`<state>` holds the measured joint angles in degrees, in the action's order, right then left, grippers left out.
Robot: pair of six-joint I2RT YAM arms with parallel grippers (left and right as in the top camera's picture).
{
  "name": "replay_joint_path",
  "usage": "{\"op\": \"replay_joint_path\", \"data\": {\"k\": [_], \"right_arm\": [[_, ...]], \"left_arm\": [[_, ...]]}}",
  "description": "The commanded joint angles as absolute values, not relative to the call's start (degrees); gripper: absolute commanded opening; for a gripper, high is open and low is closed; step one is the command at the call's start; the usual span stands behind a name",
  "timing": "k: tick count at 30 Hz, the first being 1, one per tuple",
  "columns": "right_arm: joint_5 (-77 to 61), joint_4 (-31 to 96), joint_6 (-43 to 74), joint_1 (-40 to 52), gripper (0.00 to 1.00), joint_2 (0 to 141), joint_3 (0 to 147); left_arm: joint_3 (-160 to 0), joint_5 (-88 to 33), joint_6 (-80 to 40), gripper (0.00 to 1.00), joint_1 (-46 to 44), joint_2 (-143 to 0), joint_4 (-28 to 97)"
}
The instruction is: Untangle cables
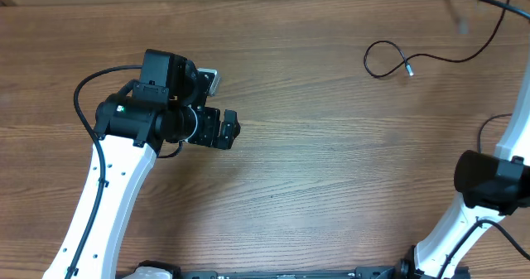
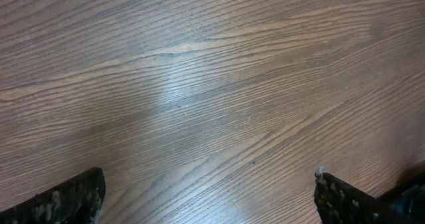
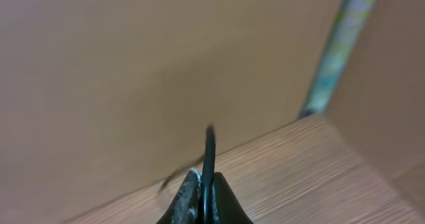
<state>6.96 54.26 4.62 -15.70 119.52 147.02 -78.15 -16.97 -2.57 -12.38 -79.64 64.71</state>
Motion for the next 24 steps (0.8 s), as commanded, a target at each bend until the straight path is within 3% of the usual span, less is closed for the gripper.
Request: {"op": "replay_joint_path", "data": {"k": [1,12,24], "right_arm": [[13.17,51.92,2.52,-17.93,0.04,119.46,145.32],[15.81,46.78,3.01,-27.73,0.04,119.72,143.87],[15.35,43.35,2.50,-28.88,0.04,119.83,129.62]], "left_arm": [[-78.59,-17.43,-1.28,1.00,-12.38,-79.40,64.47],[-78.59,-17.43,-1.28,0.99,-12.38,-79.40,64.49],[-78.59,-17.43,-1.28,1.00,-12.38,-79.40,64.47]]}}
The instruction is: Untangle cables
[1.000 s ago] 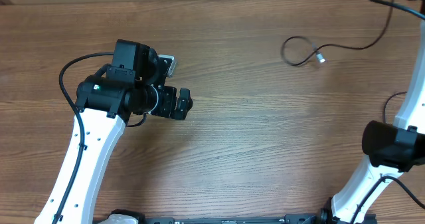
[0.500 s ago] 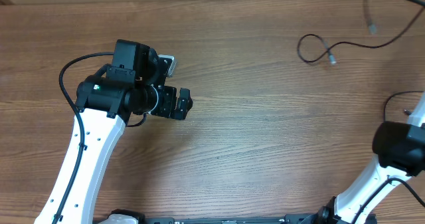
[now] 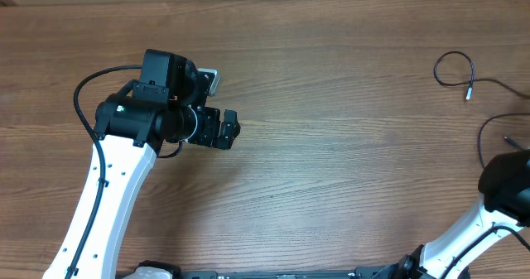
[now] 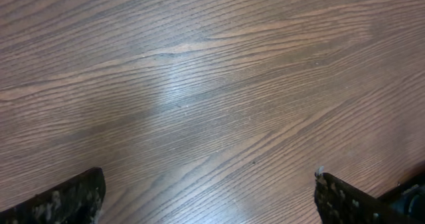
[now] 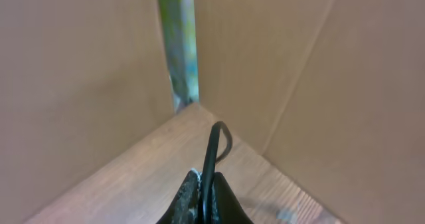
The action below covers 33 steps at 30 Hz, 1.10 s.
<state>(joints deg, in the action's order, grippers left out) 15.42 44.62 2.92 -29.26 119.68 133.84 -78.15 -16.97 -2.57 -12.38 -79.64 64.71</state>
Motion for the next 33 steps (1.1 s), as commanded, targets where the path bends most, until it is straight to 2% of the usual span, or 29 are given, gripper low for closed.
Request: {"op": "replay_joint_path", "data": {"k": [1,9,10,14,16,25,26,27,33], "right_arm": [[15.33,42.57,2.33,-28.77,0.04,119.83,127.28],[11.42,41.30,-1.98,-27.68,0.04,119.83,117.03],[10.61,41.17,-1.98,-27.57,0.08,119.83,115.87],[2.31,41.63,-2.02,-27.31,0.49,119.83,112.03],[-0.16,41.85,-2.02,-27.27,0.60,119.83,110.61],[-1.28,46.89,-2.00,-26.17,0.75,119.81,109.89],[-1.23,47.40,-2.00,-25.82,0.85,119.79,109.89],[-1.13,48.01,-2.00,-25.34,1.00,119.68,109.89],[8.67,48.64,0.78,-24.03,1.00,117.34,110.19]], "left_arm": [[-78.59,-17.43,-1.28,1.00,-12.38,-79.40,64.47],[-78.59,-17.43,-1.28,1.00,-12.38,-79.40,64.47],[-78.59,-17.43,-1.28,1.00,-12.38,-79.40,64.47],[-78.59,-17.43,-1.28,0.99,-12.38,-79.40,64.47],[-78.59,-17.43,-1.28,0.99,-12.38,-79.40,64.49],[-78.59,-17.43,-1.28,1.00,-12.38,-79.40,64.49],[-78.59,-17.43,-1.28,0.99,-12.38,-79.40,64.47],[-78.59,-17.43,-1.28,1.00,-12.38,-79.40,64.47],[-78.59,-17.43,-1.28,1.00,-12.38,-79.40,64.49]]}}
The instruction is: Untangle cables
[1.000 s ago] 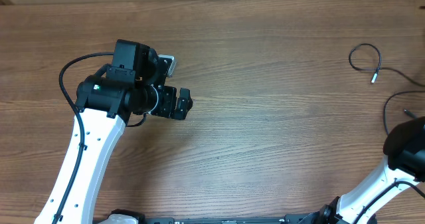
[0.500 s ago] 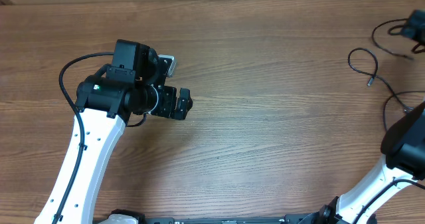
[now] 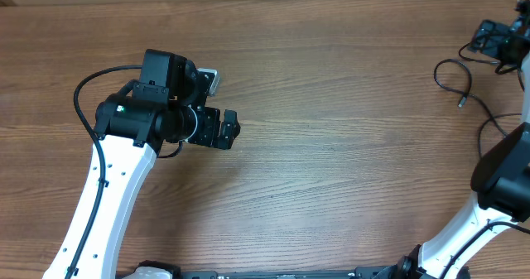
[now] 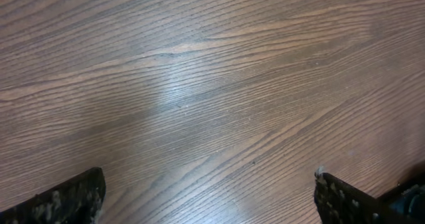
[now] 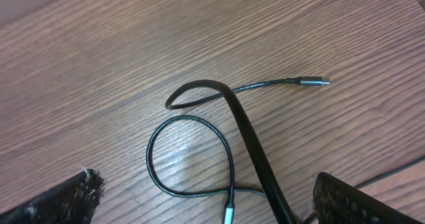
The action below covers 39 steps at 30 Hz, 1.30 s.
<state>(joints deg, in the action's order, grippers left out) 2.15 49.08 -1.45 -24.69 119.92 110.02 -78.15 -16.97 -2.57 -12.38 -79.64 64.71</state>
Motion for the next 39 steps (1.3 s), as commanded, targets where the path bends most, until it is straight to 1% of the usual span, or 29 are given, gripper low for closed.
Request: {"op": "replay_joint_path", "data": {"k": [1,6,10,12,18,24,28,34,39], "right_arm": [[11.40,48.49,2.24,-23.88,1.00,116.40,110.52],[18.09,47.37,3.68,-23.07,1.00,110.10,111.74],[24.45,44.99,3.64,-21.54,1.00,102.37,111.79],[24.23,45.01,3.66,-20.91,1.00,99.92,111.79],[15.46,49.58,3.62,-18.39,1.00,95.90,111.79],[1.80,61.14,2.52,-13.87,1.00,95.68,111.79],[-3.27,67.00,2.52,-9.93,1.00,95.50,111.79],[-4.16,75.46,2.57,-3.49,1.00,95.53,111.79],[-4.21,79.77,3.20,-0.21,1.00,95.53,111.77]], "left_arm": [[-78.59,-17.43,-1.28,1.00,-12.38,-79.40,64.47],[-78.59,-17.43,-1.28,1.00,-12.38,-79.40,64.47],[-78.59,-17.43,-1.28,1.00,-12.38,-79.40,64.47],[-78.59,-17.43,-1.28,1.00,-12.38,-79.40,64.47],[-78.59,-17.43,-1.28,0.99,-12.38,-79.40,64.47],[-78.59,-17.43,-1.28,0.99,-12.38,-79.40,64.47],[-78.59,-17.43,-1.28,1.00,-12.38,-79.40,64.47],[-78.59,-17.43,-1.28,1.00,-12.38,-79.40,64.47],[-78.59,-17.43,-1.28,1.00,-12.38,-79.40,64.47]]}}
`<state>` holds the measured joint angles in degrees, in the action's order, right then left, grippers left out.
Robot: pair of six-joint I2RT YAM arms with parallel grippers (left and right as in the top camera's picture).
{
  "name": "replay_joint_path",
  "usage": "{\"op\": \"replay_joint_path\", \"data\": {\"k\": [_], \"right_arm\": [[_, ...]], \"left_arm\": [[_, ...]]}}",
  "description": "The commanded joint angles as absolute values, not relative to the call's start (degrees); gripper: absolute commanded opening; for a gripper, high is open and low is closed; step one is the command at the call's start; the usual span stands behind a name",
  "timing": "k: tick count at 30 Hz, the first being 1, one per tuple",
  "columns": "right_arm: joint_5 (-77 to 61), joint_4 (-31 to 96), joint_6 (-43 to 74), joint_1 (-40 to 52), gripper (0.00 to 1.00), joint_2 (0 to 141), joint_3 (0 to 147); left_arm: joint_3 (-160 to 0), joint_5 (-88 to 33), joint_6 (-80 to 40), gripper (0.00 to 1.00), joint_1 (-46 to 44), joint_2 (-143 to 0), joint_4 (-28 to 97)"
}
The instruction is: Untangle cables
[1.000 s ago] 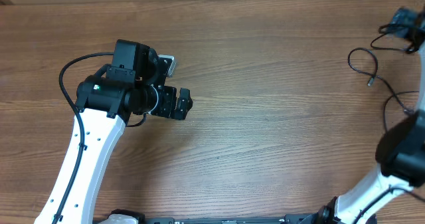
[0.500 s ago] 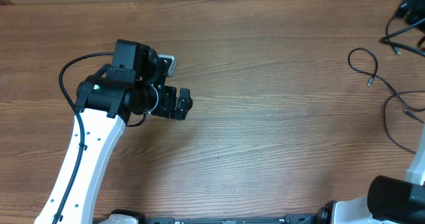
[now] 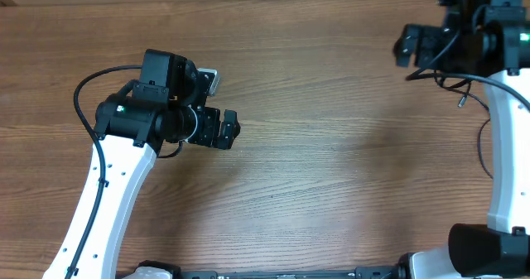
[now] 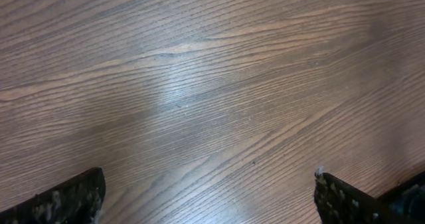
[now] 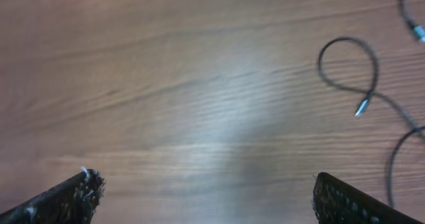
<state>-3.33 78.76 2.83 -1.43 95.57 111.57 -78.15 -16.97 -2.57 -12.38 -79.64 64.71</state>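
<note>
A thin black cable lies on the wood at the far right. In the right wrist view its loop (image 5: pixel 376 63) ends in a silver plug (image 5: pixel 361 107), and a second plug end (image 5: pixel 418 32) shows at the top right corner. From overhead only the plug (image 3: pixel 461 101) and a strand show beside the right arm. My right gripper (image 5: pixel 206 184) (image 3: pixel 406 45) is open over bare wood, left of the cable and holding nothing. My left gripper (image 4: pixel 209 184) (image 3: pixel 228 128) is open over bare wood at the table's left.
Another dark strand (image 3: pixel 483 146) curves along the right edge of the wooden table (image 3: pixel 331 171). A cardboard wall runs along the back edge. The left arm's own black cord (image 3: pixel 80 105) loops out at the far left.
My right gripper, open above the cable at the far right corner, now sits further left over bare wood, with the cable off to its right. The left arm is unchanged.
My right gripper was shut on the black cable, lifted, with the loose end looped near mid-right. Then the looped end lay nearer the right edge, still held. Then the gripper was open over the cable lying on the table. Now it is left of it.
</note>
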Motion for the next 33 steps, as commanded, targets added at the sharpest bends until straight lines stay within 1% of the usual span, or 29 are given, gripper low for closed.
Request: {"op": "replay_joint_path", "data": {"k": [1,5,30,33], "right_arm": [[-4.49,80.38,3.22,0.16,1.00,95.53,111.77],[-7.20,81.58,3.20,0.64,1.00,95.53,111.77],[-7.18,81.58,3.20,0.64,1.00,95.53,111.77],[-7.18,81.58,3.20,0.64,1.00,95.53,111.77]], "left_arm": [[-78.59,-17.43,-1.28,1.00,-12.38,-79.40,64.47],[-78.59,-17.43,-1.28,0.99,-12.38,-79.40,64.47],[-78.59,-17.39,-1.23,1.00,-12.38,-79.40,64.47],[-78.56,-14.39,-1.10,1.00,-12.38,-79.40,64.25]]}}
